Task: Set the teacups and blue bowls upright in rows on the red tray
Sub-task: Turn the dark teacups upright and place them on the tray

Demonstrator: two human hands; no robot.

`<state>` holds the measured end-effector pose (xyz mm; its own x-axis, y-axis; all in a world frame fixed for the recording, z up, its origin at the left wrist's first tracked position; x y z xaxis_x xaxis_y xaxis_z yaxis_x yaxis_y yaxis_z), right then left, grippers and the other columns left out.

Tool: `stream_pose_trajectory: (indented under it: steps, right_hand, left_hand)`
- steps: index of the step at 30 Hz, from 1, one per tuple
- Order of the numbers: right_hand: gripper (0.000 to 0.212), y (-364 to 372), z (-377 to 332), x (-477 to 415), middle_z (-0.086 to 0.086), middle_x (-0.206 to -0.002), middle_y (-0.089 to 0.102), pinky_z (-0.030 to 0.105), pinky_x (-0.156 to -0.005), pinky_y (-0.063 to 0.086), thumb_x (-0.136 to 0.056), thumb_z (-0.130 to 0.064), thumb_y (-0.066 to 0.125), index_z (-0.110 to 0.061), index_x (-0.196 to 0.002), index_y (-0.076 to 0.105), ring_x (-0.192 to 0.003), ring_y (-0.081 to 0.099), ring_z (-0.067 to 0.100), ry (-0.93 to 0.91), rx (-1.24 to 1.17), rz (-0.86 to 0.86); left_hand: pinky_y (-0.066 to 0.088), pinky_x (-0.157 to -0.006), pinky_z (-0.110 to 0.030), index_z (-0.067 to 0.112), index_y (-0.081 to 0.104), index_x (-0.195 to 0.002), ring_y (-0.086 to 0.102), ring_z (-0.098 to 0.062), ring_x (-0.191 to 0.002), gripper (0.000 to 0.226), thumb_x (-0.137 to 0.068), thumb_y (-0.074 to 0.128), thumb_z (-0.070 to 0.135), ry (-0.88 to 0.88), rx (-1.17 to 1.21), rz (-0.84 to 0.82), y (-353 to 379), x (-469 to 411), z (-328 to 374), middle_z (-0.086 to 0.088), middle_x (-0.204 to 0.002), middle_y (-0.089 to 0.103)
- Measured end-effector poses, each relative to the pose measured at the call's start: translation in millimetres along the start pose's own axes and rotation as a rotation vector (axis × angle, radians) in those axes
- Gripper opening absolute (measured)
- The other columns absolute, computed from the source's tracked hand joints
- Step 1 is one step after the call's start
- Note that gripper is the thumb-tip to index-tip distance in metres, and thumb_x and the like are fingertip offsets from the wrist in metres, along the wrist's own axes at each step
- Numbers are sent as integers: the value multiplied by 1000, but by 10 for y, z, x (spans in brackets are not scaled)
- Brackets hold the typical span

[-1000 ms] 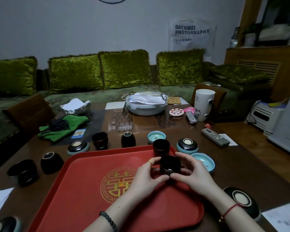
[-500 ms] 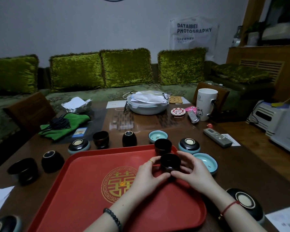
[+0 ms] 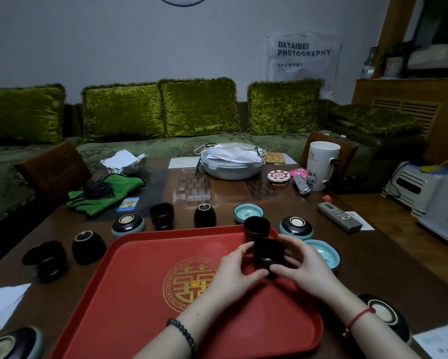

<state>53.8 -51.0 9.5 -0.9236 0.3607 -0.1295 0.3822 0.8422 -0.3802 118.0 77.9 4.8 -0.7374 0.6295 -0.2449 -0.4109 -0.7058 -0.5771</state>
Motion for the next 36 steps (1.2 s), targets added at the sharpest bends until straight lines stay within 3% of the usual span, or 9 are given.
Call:
stream_pose_trajectory:
  steps: [4,9,18,21,25,31,36]
  right_hand:
    - [68,-28,-173,-3,0,-120,57,8,-89,42,-64,-3,78,-15,-125,48,-113,54,9,-55,31,31]
    - [65,-4,-536,-50,-6,-115,58,18,-94,37,-64,-12,79,-21,-121,51,-109,54,8,-168,144,78]
    - [64,415,-962,-343,-2,-120,57,17,-94,38,-68,-18,77,-23,-124,48,-114,53,9,-262,202,11]
    - [61,561,-996,-471,-2,-117,55,25,-97,42,-71,-19,75,-25,-124,47,-112,52,9,-255,196,-16]
    - [56,725,-993,-663,-2,-112,54,30,-99,43,-74,-20,72,-23,-124,46,-110,51,9,-241,200,-27]
    - [54,950,-796,-963,-3,-113,50,29,-99,43,-76,-21,69,-20,-125,44,-110,51,13,-146,152,-61]
    - [56,1075,-628,-1184,0,-112,52,33,-100,43,-74,-19,71,-20,-123,46,-112,51,16,-106,175,-28]
  left_hand:
    - [35,-95,-10,20,39,-133,52,-8,-119,67,-75,71,27,-19,14,-10,-93,13,-35,0,-132,54]
    - [37,-98,-15,20,37,-135,52,-8,-117,70,-75,71,30,-31,-13,23,-380,23,-100,-1,-133,53]
    - [35,-103,-23,23,38,-135,47,-11,-123,68,-76,68,39,-47,-110,102,-1010,-63,-289,0,-135,51]
    - [30,-101,-16,21,39,-134,44,-10,-125,64,-78,66,37,-40,-142,131,-1166,-121,-358,0,-137,50]
    - [27,-87,1,19,39,-133,46,-6,-121,60,-80,64,34,-48,-136,157,-1314,-216,-469,-1,-136,50]
    - [30,-105,-24,19,37,-135,41,-13,-129,61,-82,61,37,-104,-131,142,-1326,-399,-710,-1,-138,48]
    - [28,-102,-18,19,37,-135,41,-11,-129,60,-82,61,35,-118,-109,129,-1264,-573,-871,0,-138,48]
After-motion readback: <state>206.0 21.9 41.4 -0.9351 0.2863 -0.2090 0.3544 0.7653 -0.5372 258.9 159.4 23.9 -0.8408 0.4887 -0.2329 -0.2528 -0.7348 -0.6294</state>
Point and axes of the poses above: each hand's wrist, its own x-axis away from the middle knuckle, its own y-axis out of the palm, z = x × y, the point moved 9 cm from there along -x, towards the middle knuckle
